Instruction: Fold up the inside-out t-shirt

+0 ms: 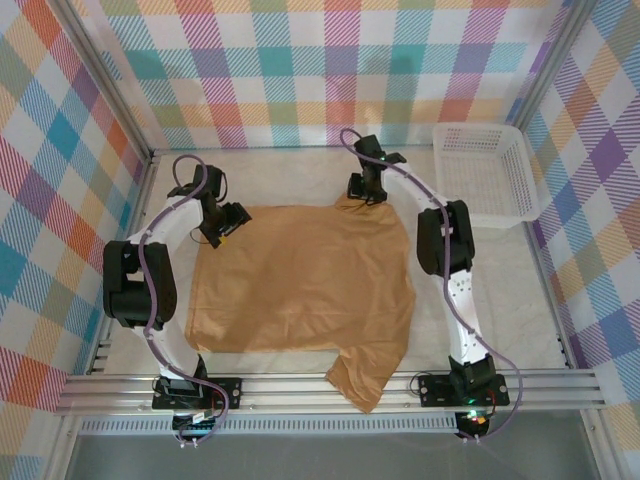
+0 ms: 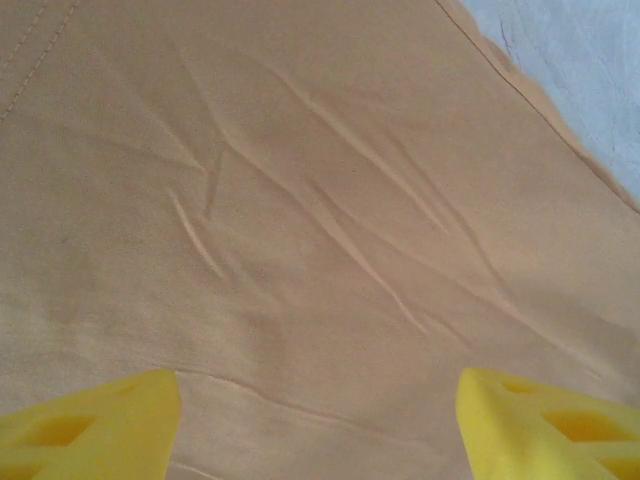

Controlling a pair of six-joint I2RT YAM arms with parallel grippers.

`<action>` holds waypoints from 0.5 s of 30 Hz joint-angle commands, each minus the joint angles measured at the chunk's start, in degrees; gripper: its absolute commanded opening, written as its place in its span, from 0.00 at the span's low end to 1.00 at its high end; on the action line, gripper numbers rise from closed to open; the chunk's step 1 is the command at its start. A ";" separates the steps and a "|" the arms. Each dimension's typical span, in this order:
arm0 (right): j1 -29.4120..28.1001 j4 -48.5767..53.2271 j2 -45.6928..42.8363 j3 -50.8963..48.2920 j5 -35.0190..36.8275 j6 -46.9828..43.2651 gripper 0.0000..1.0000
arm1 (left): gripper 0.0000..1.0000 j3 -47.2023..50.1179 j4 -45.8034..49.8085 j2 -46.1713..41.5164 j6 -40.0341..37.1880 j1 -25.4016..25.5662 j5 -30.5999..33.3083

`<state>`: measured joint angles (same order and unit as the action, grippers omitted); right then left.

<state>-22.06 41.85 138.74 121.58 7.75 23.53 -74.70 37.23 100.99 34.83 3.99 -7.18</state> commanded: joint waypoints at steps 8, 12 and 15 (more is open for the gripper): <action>0.62 2.81 4.34 8.13 1.23 -1.64 0.31 | 0.72 0.40 -0.32 2.16 -1.92 -0.20 0.11; 0.70 3.06 4.68 9.44 0.79 -2.08 0.23 | 0.72 -0.05 0.03 3.14 -2.33 -0.18 -0.01; 0.80 6.24 5.64 12.65 1.83 -2.67 0.30 | 0.72 -0.23 0.91 3.60 -2.73 -0.21 0.07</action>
<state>-21.69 44.88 143.20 130.91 8.99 21.58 -73.87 37.17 104.07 33.34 3.99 -7.01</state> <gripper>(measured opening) 0.287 0.717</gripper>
